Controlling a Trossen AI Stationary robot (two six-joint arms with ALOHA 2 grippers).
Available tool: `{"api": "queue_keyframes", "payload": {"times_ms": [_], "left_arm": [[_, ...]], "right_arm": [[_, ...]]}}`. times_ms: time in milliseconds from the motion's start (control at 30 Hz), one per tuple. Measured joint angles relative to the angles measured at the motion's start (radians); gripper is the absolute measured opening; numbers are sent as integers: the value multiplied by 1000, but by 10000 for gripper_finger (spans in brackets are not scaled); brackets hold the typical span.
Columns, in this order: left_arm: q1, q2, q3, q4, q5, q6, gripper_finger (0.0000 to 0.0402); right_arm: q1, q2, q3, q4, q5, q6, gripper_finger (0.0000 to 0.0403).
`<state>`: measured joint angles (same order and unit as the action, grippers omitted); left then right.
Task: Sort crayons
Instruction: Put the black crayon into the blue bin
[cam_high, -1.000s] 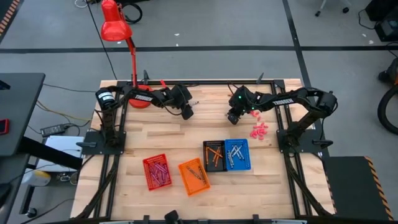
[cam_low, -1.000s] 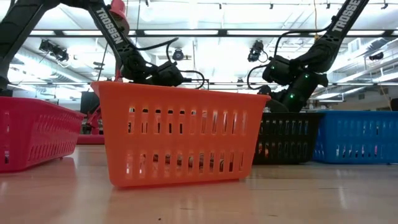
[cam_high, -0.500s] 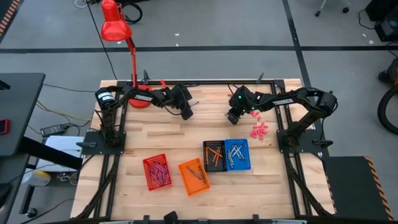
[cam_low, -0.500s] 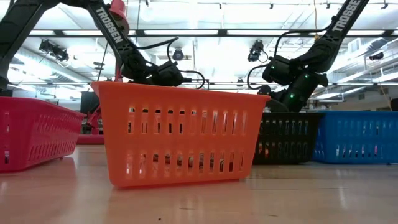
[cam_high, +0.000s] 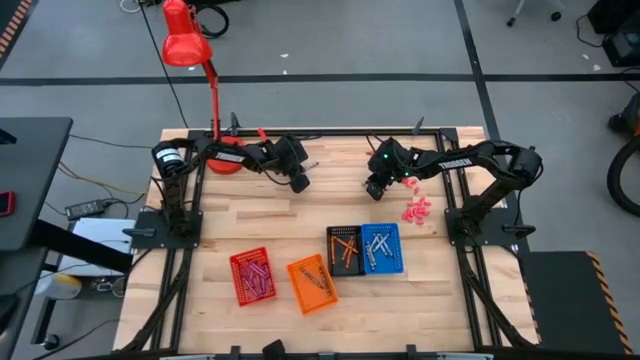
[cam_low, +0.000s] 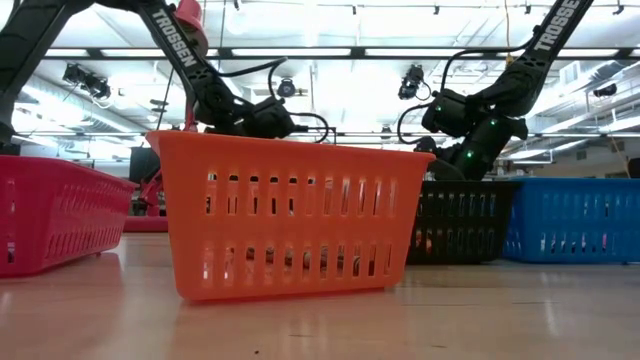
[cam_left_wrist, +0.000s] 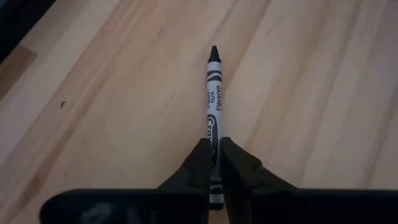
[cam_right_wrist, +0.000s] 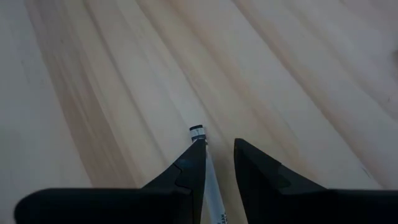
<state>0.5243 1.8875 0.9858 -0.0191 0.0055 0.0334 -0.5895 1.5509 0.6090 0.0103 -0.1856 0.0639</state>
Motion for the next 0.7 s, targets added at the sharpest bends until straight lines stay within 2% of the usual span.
{"api": "queue_keyframes", "payload": {"times_ms": [367,700], "left_arm": [[-8,-114,-4,-57,0,-14,28],[-95,-255,-2,-104,3,-24,29]], "right_arm": [[0,0,0,-12,0,-8,89],[0,0,0,-15,-1,-11,89]]}}
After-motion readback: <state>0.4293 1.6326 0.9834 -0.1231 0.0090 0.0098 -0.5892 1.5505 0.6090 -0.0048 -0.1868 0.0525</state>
